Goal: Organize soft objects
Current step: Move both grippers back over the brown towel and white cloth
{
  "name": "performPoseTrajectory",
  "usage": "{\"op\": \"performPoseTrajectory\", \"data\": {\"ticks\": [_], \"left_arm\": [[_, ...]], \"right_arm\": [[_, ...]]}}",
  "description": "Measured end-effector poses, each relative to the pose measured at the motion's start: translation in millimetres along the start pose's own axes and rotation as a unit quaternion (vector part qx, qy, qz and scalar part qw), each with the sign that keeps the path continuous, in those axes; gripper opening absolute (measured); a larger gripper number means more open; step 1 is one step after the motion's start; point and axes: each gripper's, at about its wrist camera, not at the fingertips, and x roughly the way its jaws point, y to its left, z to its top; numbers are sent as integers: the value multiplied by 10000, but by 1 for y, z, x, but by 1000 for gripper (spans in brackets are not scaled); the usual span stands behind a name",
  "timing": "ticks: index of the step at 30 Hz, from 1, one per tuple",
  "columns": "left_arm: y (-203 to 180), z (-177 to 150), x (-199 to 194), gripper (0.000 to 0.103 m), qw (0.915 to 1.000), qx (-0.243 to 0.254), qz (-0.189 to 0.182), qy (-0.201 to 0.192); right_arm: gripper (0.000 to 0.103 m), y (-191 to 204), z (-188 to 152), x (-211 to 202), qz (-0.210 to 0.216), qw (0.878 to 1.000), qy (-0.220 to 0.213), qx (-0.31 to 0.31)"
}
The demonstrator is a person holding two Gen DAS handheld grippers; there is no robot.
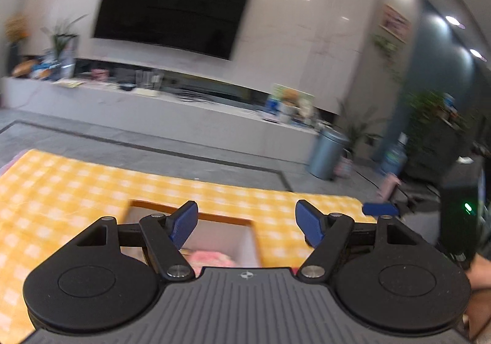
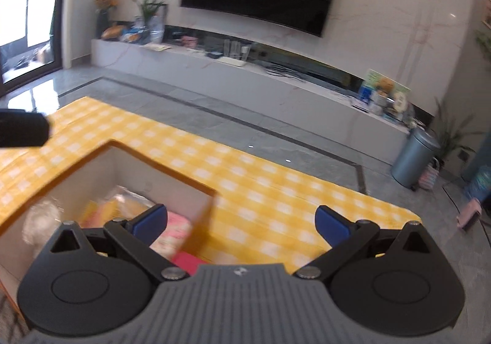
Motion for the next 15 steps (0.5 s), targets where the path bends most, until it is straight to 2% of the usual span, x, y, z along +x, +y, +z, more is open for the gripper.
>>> {"op": "performPoseTrajectory", "data": {"ticks": [6,10,15], "left_arm": [[-45,-17,14,85,9977,512,-370,224],[-73,-30,25,85,9942,850,-535,387],[-109,-48,42,85,9808,1496,-1021,723]], "right_arm": [[100,-62,-36,-13,-426,9978,25,498],[100,-92,-59,-22,-812,9949,115,591],[100,-120,-92,-23,-1199,9900,324,666]]}}
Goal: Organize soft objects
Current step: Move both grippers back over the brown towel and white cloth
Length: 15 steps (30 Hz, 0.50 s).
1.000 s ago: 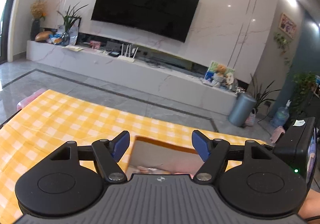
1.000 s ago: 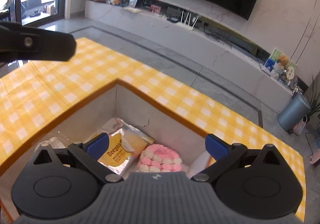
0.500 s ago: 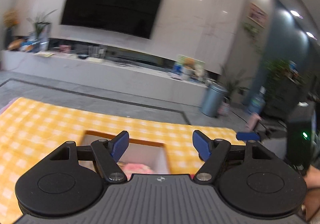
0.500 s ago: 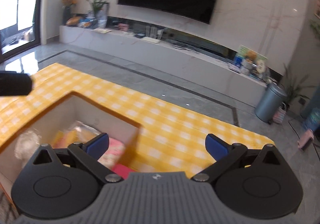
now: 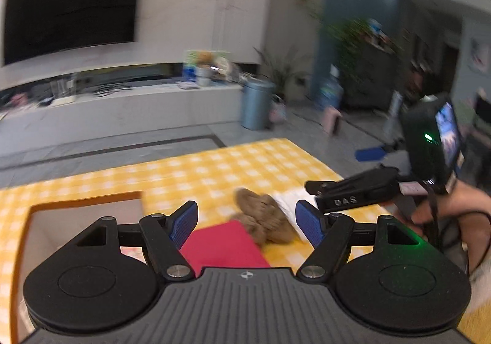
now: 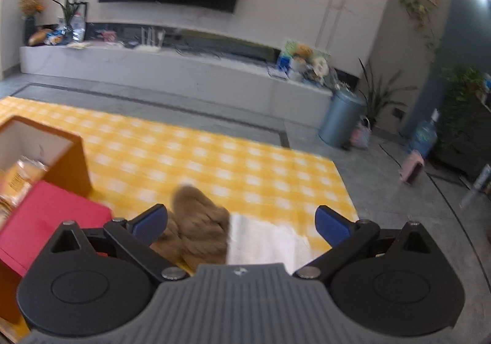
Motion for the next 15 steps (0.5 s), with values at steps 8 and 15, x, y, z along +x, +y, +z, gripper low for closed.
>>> {"op": "performPoseTrajectory", "data": {"ticks": [8,15], "left_arm": [[-41,-1,39,85,9992,185,-93,346],[-56,-9,77,85,9977,50,10,670]], "right_arm": [[100,-43,-36,27,-147,9978,536,349],[100,-81,-58,52,-170,9880,1011,1158]]}}
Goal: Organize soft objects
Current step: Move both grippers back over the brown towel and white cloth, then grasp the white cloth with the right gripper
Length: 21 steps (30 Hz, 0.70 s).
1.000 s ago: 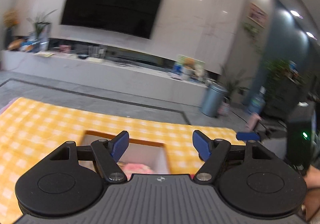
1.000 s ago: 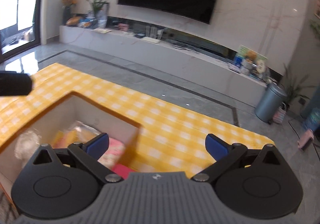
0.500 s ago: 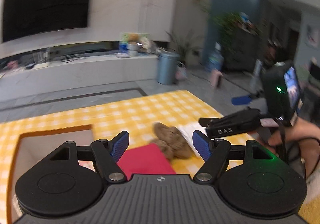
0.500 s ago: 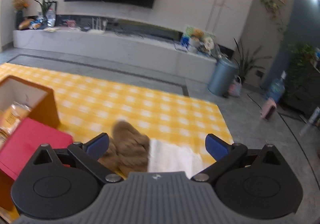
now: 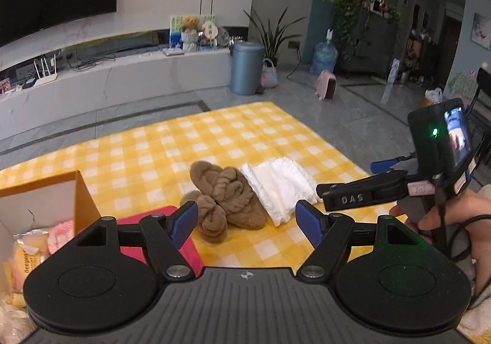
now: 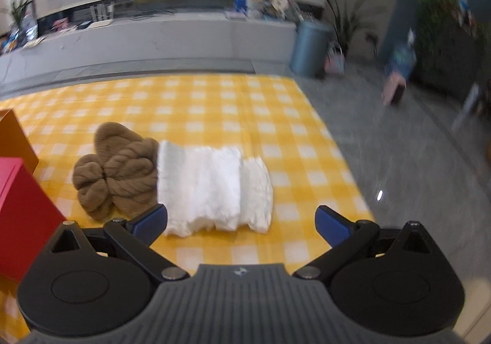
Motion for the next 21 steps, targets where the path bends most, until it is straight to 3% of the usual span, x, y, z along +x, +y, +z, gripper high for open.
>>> {"op": "performPoseTrajectory", "data": {"ticks": [5,10,14,21], "left_arm": [[-12,-3,25,85,9991,320,203,176],[-16,1,49,86,9953,764,421,428],[-12,4,60,86,9920,967,548,594],[-11,6,61,87,9891,1087,593,798]], "right_arm": [[100,-11,-1,31,146,9974,249,660],[100,10,1,44,279,9994,115,-186],[100,14,8,58,648,9978,41,-154],[100,15,16,107,884,9950,471,46]]}}
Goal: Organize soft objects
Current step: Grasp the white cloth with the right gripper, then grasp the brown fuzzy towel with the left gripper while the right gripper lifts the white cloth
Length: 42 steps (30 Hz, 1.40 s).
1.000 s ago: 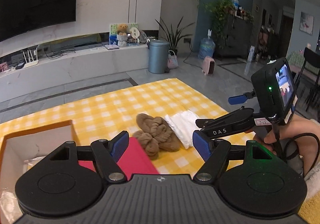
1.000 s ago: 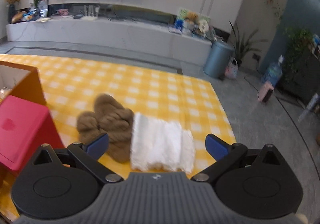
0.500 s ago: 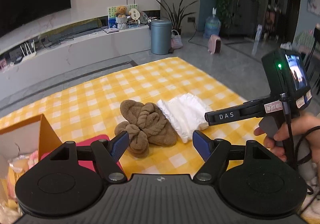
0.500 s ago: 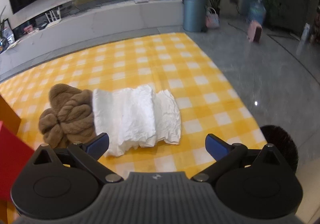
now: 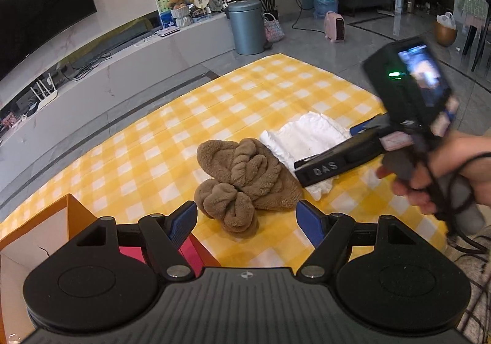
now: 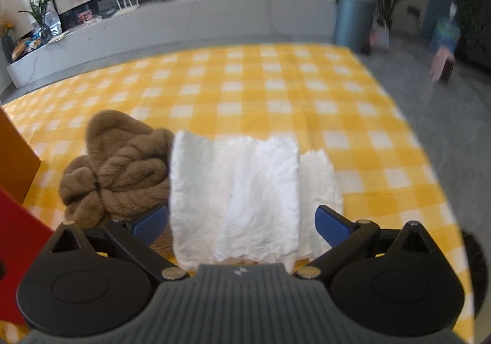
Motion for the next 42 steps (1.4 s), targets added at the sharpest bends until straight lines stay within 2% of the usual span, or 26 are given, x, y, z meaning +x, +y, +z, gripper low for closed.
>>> {"op": "performPoseTrajectory", "data": {"ticks": [4,9,13,15,17,21,24,26,32,34,37,38,40,42], "left_arm": [[1,4,-4,86,9999,-80,-139,-1],[0,17,3,87,9998,-32,-174,38],[-1,26,23,87,9988,43,-328,369],[-1,28,31,87,9980,80,-402,474],[-2,27,38,87,9975,186,-383,560],[-12,21,47,86,9948,618,-44,812],[-17,17,45,86,9922,977,183,755],[-18,16,41,87,9913,1076,289,707],[-24,27,39,87,9885,1402,134,546],[-29,33,46,86,9840,1703,135,497],[-37,38,63,86,9702,2328,-114,656],[-41,38,70,87,9642,2536,-134,763],[-48,37,88,87,9518,2854,52,1125],[-50,32,103,87,9412,3058,27,1433]], "right_arm": [[100,-9,4,19,-42,9997,187,134],[100,-9,8,27,147,9995,197,202],[100,-14,6,36,90,9990,357,250],[96,-18,6,36,64,9986,412,331],[87,-18,5,35,-48,9988,400,260],[78,-9,2,34,-308,9985,392,-218],[68,-11,3,31,-307,9986,377,-208],[50,-11,3,28,-323,9985,366,-239],[23,-11,3,21,-372,9978,362,-406],[21,-14,3,18,-434,9977,368,-374],[20,-23,5,5,-449,9986,252,-104],[20,-28,6,1,-446,9988,183,17],[20,-36,7,-7,-465,9986,74,225],[20,-40,7,-12,-491,9982,13,350]]}}
